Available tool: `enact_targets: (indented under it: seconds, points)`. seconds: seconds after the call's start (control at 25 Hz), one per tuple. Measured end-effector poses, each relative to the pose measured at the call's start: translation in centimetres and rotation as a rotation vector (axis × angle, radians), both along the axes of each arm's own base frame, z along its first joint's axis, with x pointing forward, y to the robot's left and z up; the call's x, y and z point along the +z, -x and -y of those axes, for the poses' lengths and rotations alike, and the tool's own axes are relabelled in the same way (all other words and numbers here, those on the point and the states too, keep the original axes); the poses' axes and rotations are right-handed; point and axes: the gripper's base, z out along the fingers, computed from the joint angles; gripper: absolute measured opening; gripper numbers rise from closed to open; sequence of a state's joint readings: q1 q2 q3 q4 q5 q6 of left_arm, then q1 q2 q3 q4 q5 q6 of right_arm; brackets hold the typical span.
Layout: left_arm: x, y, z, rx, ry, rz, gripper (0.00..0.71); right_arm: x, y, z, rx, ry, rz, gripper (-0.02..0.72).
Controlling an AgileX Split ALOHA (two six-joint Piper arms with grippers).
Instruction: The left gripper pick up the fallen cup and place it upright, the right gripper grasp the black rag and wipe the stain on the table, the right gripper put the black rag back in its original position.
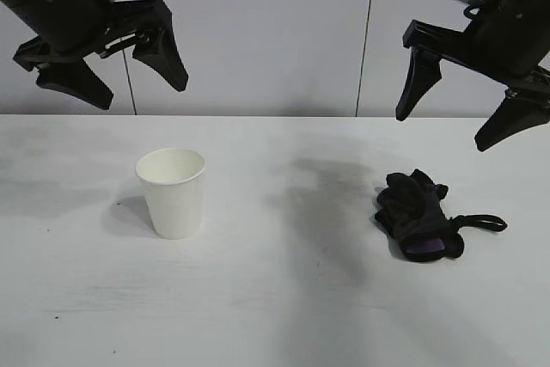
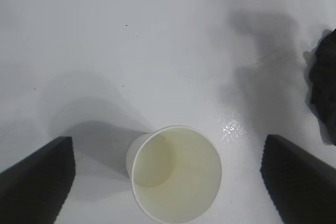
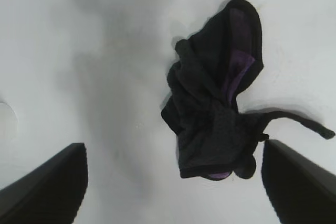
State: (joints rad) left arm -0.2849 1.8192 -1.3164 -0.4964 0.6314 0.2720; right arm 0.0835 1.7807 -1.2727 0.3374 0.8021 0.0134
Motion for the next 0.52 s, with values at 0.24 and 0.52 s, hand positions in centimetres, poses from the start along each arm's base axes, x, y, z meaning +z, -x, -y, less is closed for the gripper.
enact_targets:
  seconds: [0.24,0.52]
  points:
    - [0.0,0.0,0.0,0.0,0.0,0.0,0.694,0.2,0.0,-0.2,0.01,-0.016,-0.009,0.622]
    - [0.0,0.0,0.0,0.0,0.0,0.0,0.694,1.7,-0.7,-0.3,0.017,-0.023,0.027,0.622]
